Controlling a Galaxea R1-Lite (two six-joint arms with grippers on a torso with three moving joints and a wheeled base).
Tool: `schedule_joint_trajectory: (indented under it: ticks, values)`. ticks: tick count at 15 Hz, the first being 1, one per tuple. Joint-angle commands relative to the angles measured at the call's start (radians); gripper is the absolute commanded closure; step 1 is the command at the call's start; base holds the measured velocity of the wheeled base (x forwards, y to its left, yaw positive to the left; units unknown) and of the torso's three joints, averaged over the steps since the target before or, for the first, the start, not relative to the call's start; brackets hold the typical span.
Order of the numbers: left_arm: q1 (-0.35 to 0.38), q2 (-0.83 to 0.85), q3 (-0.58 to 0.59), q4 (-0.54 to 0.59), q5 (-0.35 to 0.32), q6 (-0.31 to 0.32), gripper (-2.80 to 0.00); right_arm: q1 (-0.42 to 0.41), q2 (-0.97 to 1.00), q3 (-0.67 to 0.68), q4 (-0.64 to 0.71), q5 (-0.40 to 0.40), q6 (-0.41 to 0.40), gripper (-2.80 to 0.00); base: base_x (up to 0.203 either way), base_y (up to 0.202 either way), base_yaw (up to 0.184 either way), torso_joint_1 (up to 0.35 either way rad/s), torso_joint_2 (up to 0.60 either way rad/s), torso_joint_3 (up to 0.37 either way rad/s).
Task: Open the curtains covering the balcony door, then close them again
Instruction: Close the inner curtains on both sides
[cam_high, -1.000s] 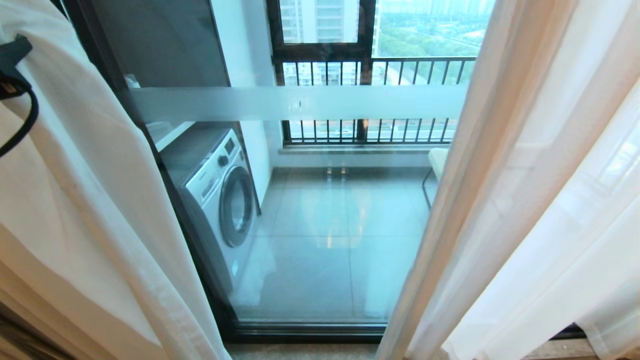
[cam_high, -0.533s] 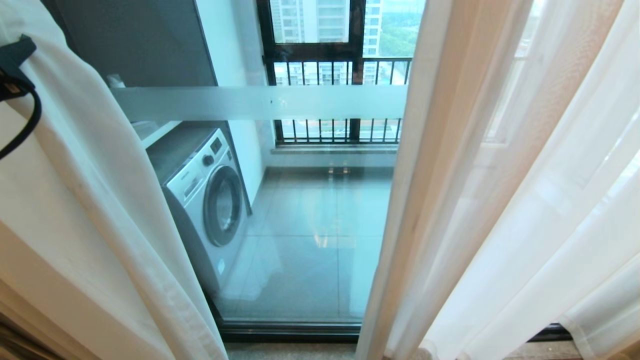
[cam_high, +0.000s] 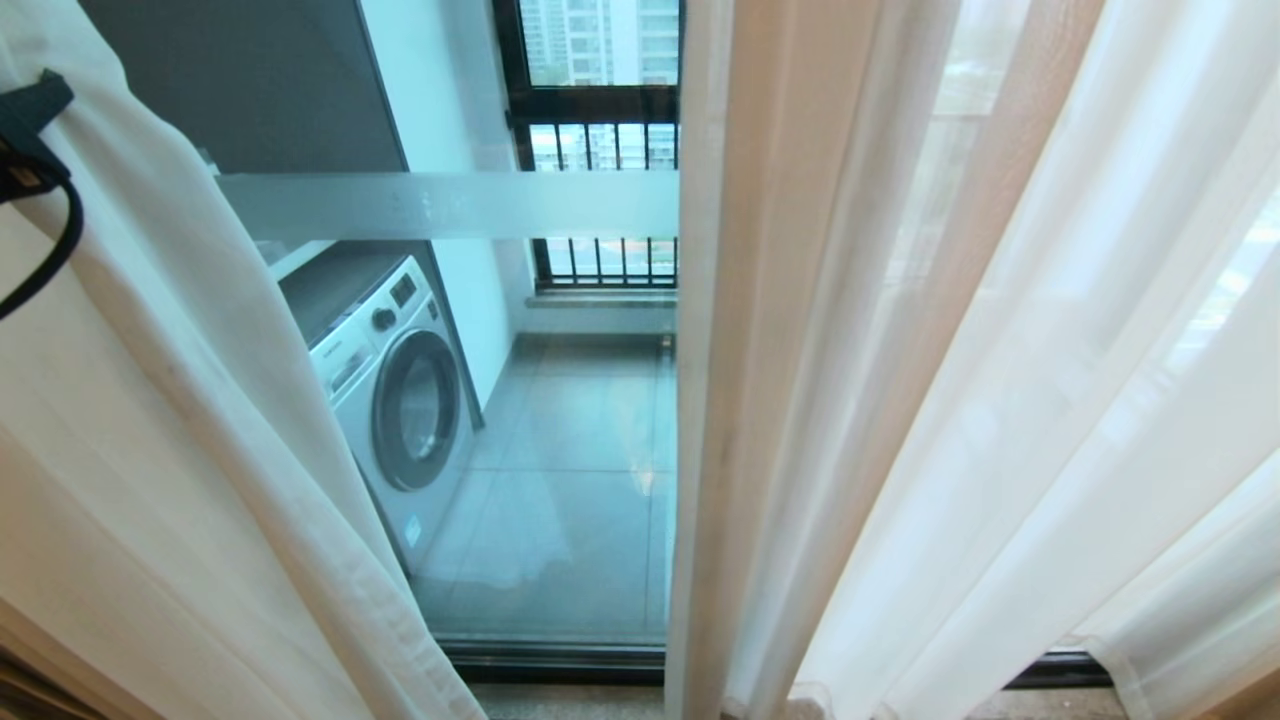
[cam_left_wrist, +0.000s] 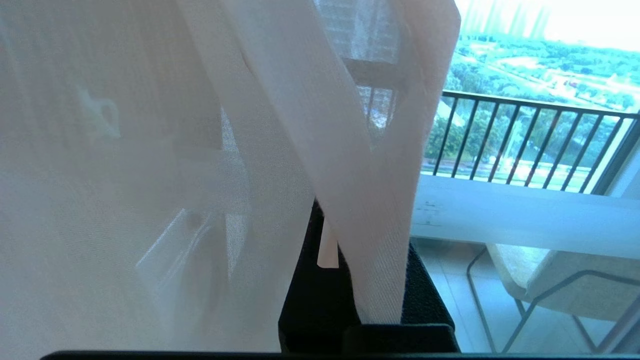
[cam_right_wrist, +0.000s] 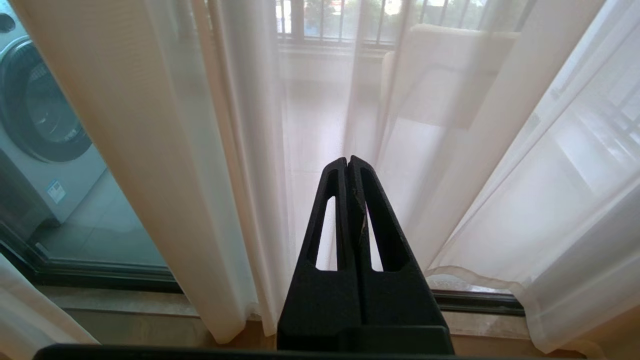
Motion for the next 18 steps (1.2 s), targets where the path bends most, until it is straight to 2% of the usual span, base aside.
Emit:
schedule_joint_trajectory:
  ticks: [1,6,18]
  values:
    - [0.0,0.0,-0.003,-0.004,-0.001,-0.001,0.0,0.0,0.0,0.0,-0.001,0.001,0.0,0.0,0.0,-0.191,0.002,0.001,0.01,0.002]
    - [-0.012,0.011,-0.012,-0.009,-0.036,0.0,0.0,0.0,-0.001,0.0,-0.001,0.001,0.0,0.0,0.0,-0.191,0.003,0.003,0.0,0.001]
    - [-0.077,0.1,-0.106,-0.05,-0.064,0.002,0.0,0.0,-0.001,0.0,-0.001,0.001,0.0,0.0,0.0,-0.189,0.003,0.002,0.0,0.003]
